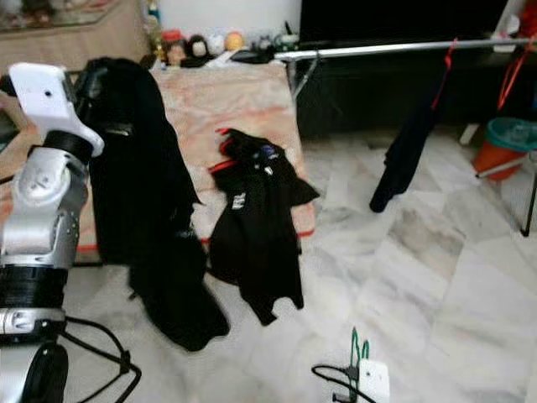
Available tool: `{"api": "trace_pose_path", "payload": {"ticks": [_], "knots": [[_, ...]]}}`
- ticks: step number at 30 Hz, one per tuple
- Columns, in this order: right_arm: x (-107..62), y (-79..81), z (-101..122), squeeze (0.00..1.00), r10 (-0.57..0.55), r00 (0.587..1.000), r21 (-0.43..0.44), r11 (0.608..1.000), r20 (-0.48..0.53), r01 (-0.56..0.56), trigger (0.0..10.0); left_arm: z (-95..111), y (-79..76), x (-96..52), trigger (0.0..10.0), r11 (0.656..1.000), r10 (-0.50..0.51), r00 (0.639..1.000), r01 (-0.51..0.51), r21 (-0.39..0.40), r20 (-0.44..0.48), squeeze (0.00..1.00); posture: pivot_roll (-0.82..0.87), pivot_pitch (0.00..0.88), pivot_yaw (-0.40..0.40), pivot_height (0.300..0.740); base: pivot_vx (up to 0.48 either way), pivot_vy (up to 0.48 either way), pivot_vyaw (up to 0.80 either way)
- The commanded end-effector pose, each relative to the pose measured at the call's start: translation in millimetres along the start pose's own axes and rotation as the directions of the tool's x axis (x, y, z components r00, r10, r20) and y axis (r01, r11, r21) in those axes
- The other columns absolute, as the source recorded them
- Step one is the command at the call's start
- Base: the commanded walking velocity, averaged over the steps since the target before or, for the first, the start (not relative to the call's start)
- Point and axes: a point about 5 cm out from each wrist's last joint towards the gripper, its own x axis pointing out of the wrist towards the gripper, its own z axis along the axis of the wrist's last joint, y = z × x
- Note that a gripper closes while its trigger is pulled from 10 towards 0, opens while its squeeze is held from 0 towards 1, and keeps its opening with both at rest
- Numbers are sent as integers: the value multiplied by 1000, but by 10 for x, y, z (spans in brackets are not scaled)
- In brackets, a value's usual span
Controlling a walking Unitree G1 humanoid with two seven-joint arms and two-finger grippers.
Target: Hang hanger
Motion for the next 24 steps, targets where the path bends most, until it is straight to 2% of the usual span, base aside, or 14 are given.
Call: {"api": "trace_pose_path", "payload": {"ticks": [1,8,13,15,18,19,20,21,23,24], "knots": [[2,9,15,0,8,1000,9,1000,10,-8,10000,201,52,77,10000,999,-3,997,0,40,72,0,61,0,50,740,480,0,0],[-15,-87,-44,0,1,1000,12,1000,3,-1,10000,281,53,152,10000,999,-13,996,9,44,91,0,65,0,54,740,480,0,0],[-18,-92,-54,0,1,1000,14,1000,3,-1,10000,260,52,166,10000,1000,-16,997,14,25,73,0,63,0,56,740,480,0,0],[-8,0,-25,0,12,1000,13,1000,8,-12,10000,6,-34,85,10000,997,-76,994,75,-26,-75,0,64,0,57,740,371,0,0],[-5,38,-14,0,17,1000,11,1000,10,-17,10000,-130,-101,-5,10000,992,-122,982,114,-61,-142,0,63,0,58,740,96,0,0],[-2,68,-1,0,20,1000,11,1000,12,-21,10000,-226,-143,-94,10000,987,-156,968,144,-71,-195,0,63,0,59,740,0,0,0],[-2,68,-1,0,20,1000,11,1000,12,-21,10000,-226,-143,-94,10000,987,-156,968,144,-71,-195,0,63,0,59,740,0,0,0],[-1,82,4,0,23,1000,12,1000,13,-23,10000,-321,-157,-188,10000,985,-170,954,157,-72,-246,0,63,0,59,740,0,0,0],[-1,86,4,0,23,1000,11,1000,13,-23,10000,-376,-159,-253,10000,984,-176,945,162,-71,-277,0,65,0,59,740,0,0,0],[-1,87,3,0,23,1000,11,1000,13,-23,10000,-459,-161,-383,10000,982,-188,927,176,-66,-324,0,65,0,58,740,0,0,0]]}}
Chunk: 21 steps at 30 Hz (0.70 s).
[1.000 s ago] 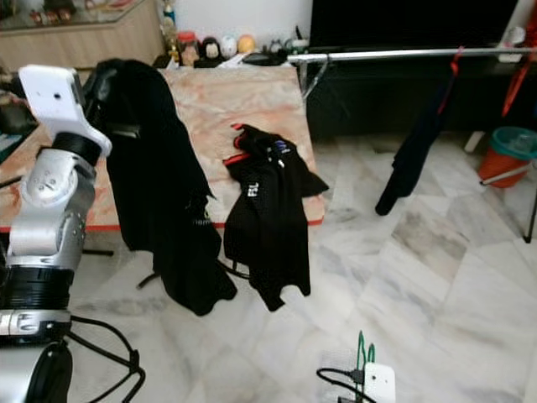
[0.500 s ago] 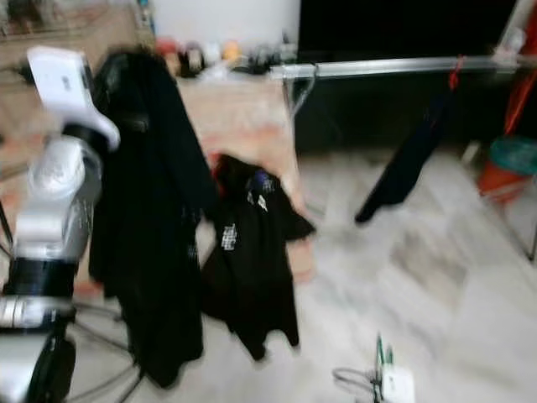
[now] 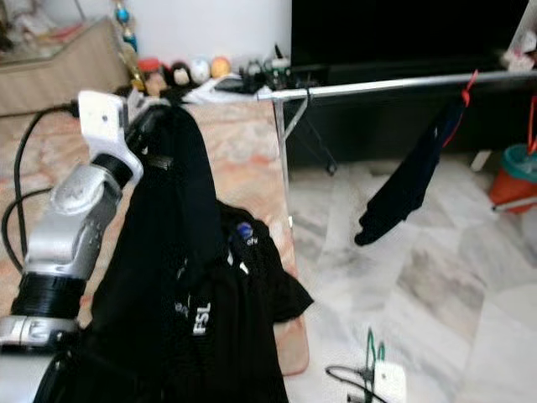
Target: Hang hanger
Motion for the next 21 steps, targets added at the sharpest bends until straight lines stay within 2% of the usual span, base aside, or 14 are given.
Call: {"api": "trace_pose_path", "payload": {"ticks": [1,3,4,6,7,9,10,11,12,15,21], "knots": [[-20,-7,-100,0,-2,1000,-4,1000,-31,2,10000,-58,-36,-117,10000,999,-32,998,32,1,-47,0,67,0,58,740,0,0,0],[-20,-10,-101,0,-2,1000,-5,1000,-31,2,10000,-90,-37,-154,10000,999,-35,997,34,-18,-62,0,67,0,58,740,0,0,0],[-26,-42,-118,0,-5,999,-7,1000,-34,5,10000,-201,-49,-267,10000,998,-54,991,51,-27,-123,0,73,0,57,740,0,0,0],[-28,-51,-124,0,-6,999,-7,1000,-35,6,10000,-229,-53,-300,10000,998,-60,988,57,-26,-141,0,72,0,57,740,0,0,0],[-31,-67,-132,0,-7,999,-9,1000,-37,6,10000,-329,-73,-431,10000,996,-90,977,84,-36,-191,0,72,0,58,740,0,0,0],[-31,-69,-134,0,-7,999,-9,1000,-38,6,10000,-376,-84,-492,10000,994,-104,971,97,-41,-213,0,72,0,58,740,0,0,0],[-31,-70,-135,0,-7,999,-9,1000,-38,6,10000,-399,-91,-522,10000,993,-112,969,103,-49,-222,129,73,0,59,740,0,0,0],[-31,-70,-135,0,-7,999,-9,1000,-38,6,10000,-399,-91,-522,10000,993,-112,969,103,-49,-222,129,73,0,59,740,0,0,0],[-32,-67,-137,0,-6,999,-11,1000,-39,6,10000,-449,-114,-590,10000,990,-138,959,127,-59,-248,1000,74,0,59,740,0,0,0],[-32,-51,-139,0,-4,999,-13,1000,-39,3,10000,-486,-163,-646,10000,984,-178,944,167,-61,-276,1000,74,0,58,740,0,0,0],[-35,-24,-154,0,0,999,-14,1000,-41,0,10000,-475,-298,-648,10000,965,-261,925,249,-80,-278,1000,68,0,60,740,0,0,0]]}}
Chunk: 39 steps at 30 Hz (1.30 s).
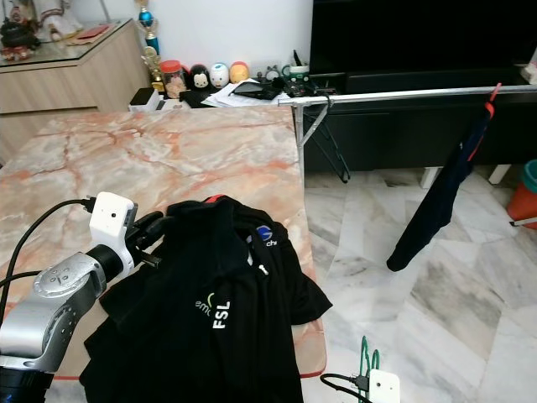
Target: Hang hanger
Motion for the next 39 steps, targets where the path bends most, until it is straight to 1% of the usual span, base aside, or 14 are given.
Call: {"api": "trace_pose_path", "payload": {"ticks": [1,4,9,11,13,14,16,17,18,20,25,28,35,39], "knots": [[0,23,-6,0,4,1000,-9,1000,-1,-4,10000,41,-74,-3,10000,998,-62,998,62,12,1,1000,67,0,61,740,0,0,0],[-4,5,-18,0,1,1000,-7,1000,-2,-1,10000,46,-146,-24,10000,991,-133,991,133,19,0,1000,66,0,63,740,0,0,0],[-8,-20,-28,0,-1,1000,-8,1000,-3,1,10000,70,-117,-40,10000,993,-119,993,119,5,27,1000,67,0,64,740,0,0,0],[-9,-36,-32,0,-1,1000,-10,1000,-3,1,10000,96,41,-49,10000,999,50,992,-49,-12,115,1000,67,0,66,740,0,0,0],[-10,-39,-33,0,-1,1000,-9,1000,-3,1,10000,71,103,-57,10000,991,131,983,-130,-16,127,1000,67,0,66,740,0,0,0],[-10,-40,-33,0,-1,1000,-9,1000,-3,1,10000,50,118,-63,10000,987,161,978,-157,-34,132,0,67,0,66,740,0,0,0],[-10,-38,-32,0,-1,1000,-9,1000,-2,1,10000,-15,121,-88,10000,968,243,958,-230,-99,153,0,61,0,65,740,0,0,0],[-10,-38,-32,0,-1,1000,-9,1000,-2,1,10000,-15,121,-88,10000,968,243,958,-230,-99,153,0,61,0,65,740,0,0,0],[-9,-36,-31,0,-2,1000,-9,1000,-2,2,10000,-48,110,-102,10000,957,278,947,-260,-127,163,0,61,0,65,740,0,0,0],[-7,-18,-23,0,-3,1000,-9,1000,0,3,10000,-128,44,-97,10000,956,290,944,-277,-100,158,0,62,0,60,740,0,0,0],[-2,14,-10,0,-1,1000,-9,1000,1,1,10000,-201,14,-80,10000,951,301,942,-287,-113,147,0,60,0,60,740,0,0,0],[0,24,-2,0,1,1000,-11,1000,3,-1,10000,-194,12,-65,10000,950,306,940,-290,-117,152,0,63,0,57,740,0,0,0],[-1,14,-2,0,2,1000,-9,1000,4,-2,10000,-156,34,-50,10000,945,327,929,-319,-73,174,0,66,0,54,740,0,0,0],[-2,5,-6,0,-1,1000,-7,1000,3,1,10000,-131,53,-47,10000,940,340,921,-334,-62,191,0,66,0,55,740,0,-448,0]]}}
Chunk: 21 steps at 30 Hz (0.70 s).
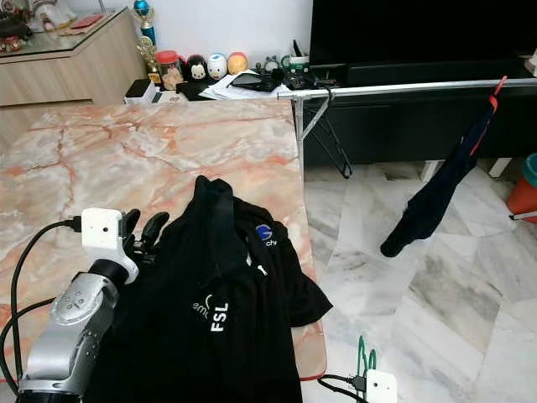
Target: Hang hanger
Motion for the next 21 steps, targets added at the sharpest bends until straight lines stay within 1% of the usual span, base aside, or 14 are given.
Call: {"api": "trace_pose_path", "payload": {"ticks": [1,9,14,21], "knots": [[-1,3,-5,0,0,1000,5,1000,0,0,10000,57,17,26,10000,1000,7,1000,-8,30,25,0,66,0,55,740,0,-480,0],[-2,-6,-9,0,0,1000,5,1000,0,0,10000,87,10,44,10000,999,11,999,-13,36,44,0,68,0,54,740,0,-480,0],[-20,-92,-59,0,-6,1000,4,1000,-1,6,10000,109,16,53,10000,999,15,998,-17,39,54,0,67,0,53,740,0,-480,0],[-29,-105,-87,0,-6,1000,5,1000,-1,6,10000,126,16,66,10000,999,16,998,-18,41,62,0,66,0,53,740,0,-480,0]]}}
